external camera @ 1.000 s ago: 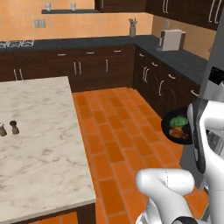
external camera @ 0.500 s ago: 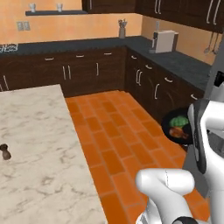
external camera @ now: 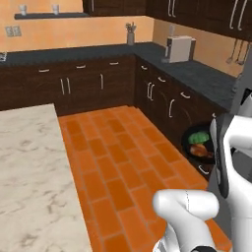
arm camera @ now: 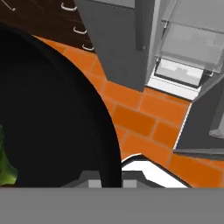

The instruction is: Pick the chicken drumstick and broccoli from their plates and place them in the bowl. Then put the bowl in the fridge.

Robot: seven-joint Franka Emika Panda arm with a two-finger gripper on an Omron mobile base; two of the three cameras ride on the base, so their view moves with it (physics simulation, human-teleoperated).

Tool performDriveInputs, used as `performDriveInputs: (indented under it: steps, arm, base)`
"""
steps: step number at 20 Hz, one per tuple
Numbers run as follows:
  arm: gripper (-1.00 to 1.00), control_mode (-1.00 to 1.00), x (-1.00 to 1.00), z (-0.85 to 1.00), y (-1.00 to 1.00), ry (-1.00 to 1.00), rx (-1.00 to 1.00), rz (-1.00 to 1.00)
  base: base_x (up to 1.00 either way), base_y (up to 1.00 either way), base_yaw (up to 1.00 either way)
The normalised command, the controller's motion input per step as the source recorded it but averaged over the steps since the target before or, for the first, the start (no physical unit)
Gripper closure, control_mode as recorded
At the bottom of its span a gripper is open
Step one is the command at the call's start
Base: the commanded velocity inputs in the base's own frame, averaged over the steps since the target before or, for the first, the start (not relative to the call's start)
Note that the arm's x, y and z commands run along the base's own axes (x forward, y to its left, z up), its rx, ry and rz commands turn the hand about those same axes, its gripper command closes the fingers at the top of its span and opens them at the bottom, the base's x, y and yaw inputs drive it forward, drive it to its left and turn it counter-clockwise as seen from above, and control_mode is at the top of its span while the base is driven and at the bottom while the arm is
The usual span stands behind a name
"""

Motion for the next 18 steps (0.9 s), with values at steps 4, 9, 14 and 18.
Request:
performDriveInputs:
  steps: [4,9,14,18]
  arm:
    - [1.00,1.00,0.00,0.00,0.00,0.00,0.00,0.00]
    - [1.00,1.00,0.00,0.00,0.00,0.00,0.00,0.00]
    - [1.00,1.00,0.00,0.00,0.00,0.00,0.00,0.00]
    - [1.00,1.00,0.00,0.00,0.00,0.00,0.00,0.00]
  base:
    - [0.51,0.51,-0.01]
    - [0.81,0.47,-0.12]
    - [0.72,-0.16,-0.23]
    - [0.05,0.10,-0.69]
